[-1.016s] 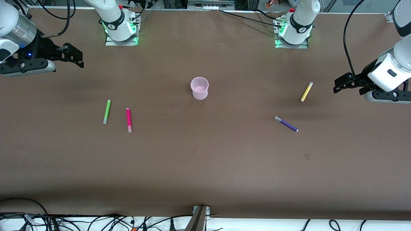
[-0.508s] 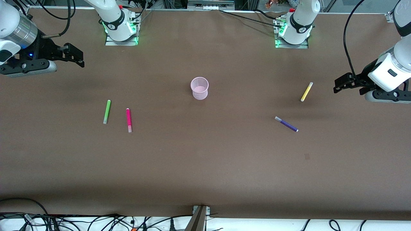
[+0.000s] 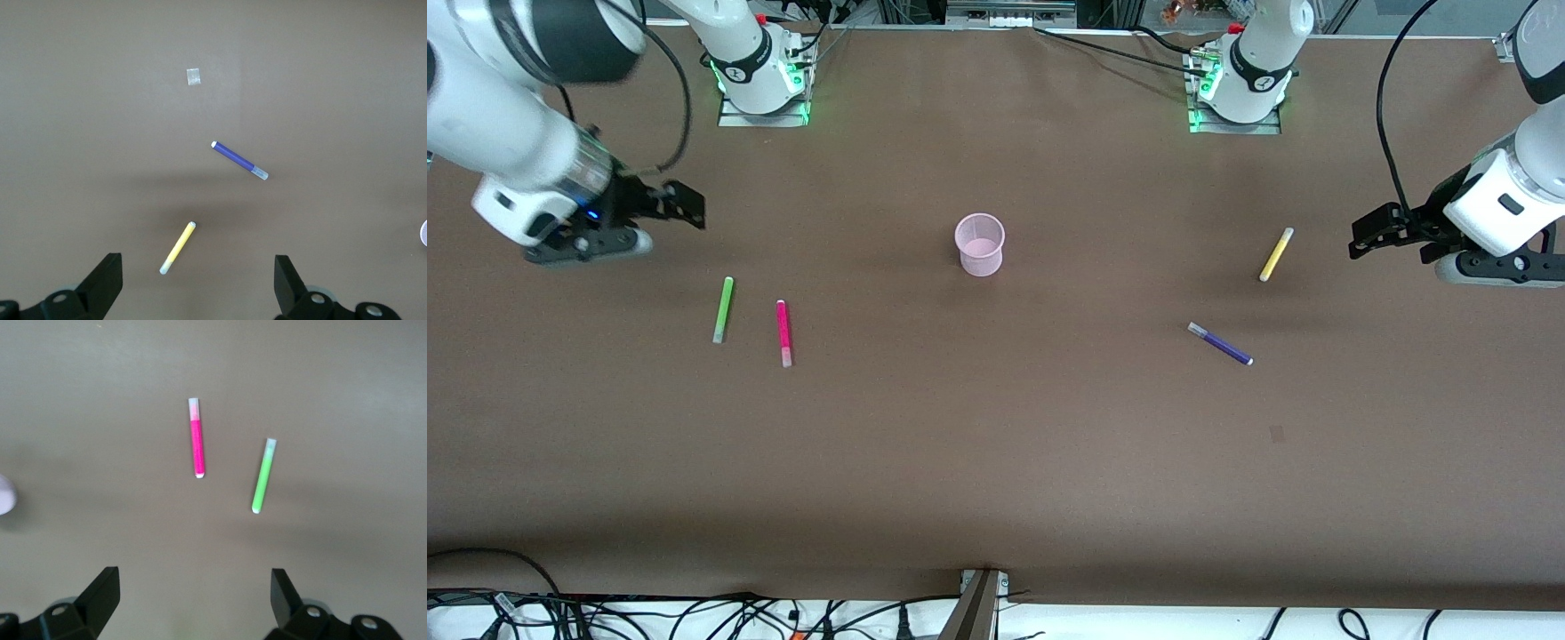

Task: Organize pens into pink holder with both arms
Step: 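Lower the right gripper onto the pink marker while the left gripper reaches the purple marker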

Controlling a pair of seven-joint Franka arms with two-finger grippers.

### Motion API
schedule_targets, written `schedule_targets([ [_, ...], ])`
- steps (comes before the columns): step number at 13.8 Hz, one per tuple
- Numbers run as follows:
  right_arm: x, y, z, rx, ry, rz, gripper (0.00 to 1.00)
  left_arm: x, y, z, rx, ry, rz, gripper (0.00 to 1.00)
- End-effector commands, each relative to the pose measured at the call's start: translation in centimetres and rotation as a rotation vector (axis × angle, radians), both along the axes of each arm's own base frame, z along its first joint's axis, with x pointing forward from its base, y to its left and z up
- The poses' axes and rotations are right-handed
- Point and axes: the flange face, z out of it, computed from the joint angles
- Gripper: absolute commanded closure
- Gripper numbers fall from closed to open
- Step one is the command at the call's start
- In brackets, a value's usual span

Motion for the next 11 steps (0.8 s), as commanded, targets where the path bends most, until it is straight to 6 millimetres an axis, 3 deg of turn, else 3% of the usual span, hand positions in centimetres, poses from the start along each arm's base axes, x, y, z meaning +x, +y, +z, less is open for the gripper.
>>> schedule_targets([
  [1, -2.2, -0.4, -8.0, 0.005, -0.055, 0.001, 0.0, 1.6, -1.0, -2.5, 0.008, 0.041, 0.077, 0.0],
  [3, -1.8, 0.0, -12.8, 0.006, -0.075, 0.005, 0.0, 2.5, -1.8, -4.5, 0.0, 0.056, 0.108, 0.0],
  [8, -0.6, 0.6, -22.9, 0.008, -0.119, -0.005, 0.02, 4.7, -4.0, -13.9, -0.011, 0.187, 0.214, 0.0],
  [11, -0.5, 1.3, -26.7, 0.018, -0.158, 0.005, 0.09, 5.3, -4.8, -18.4, -0.008, 0.228, 0.291, 0.0],
])
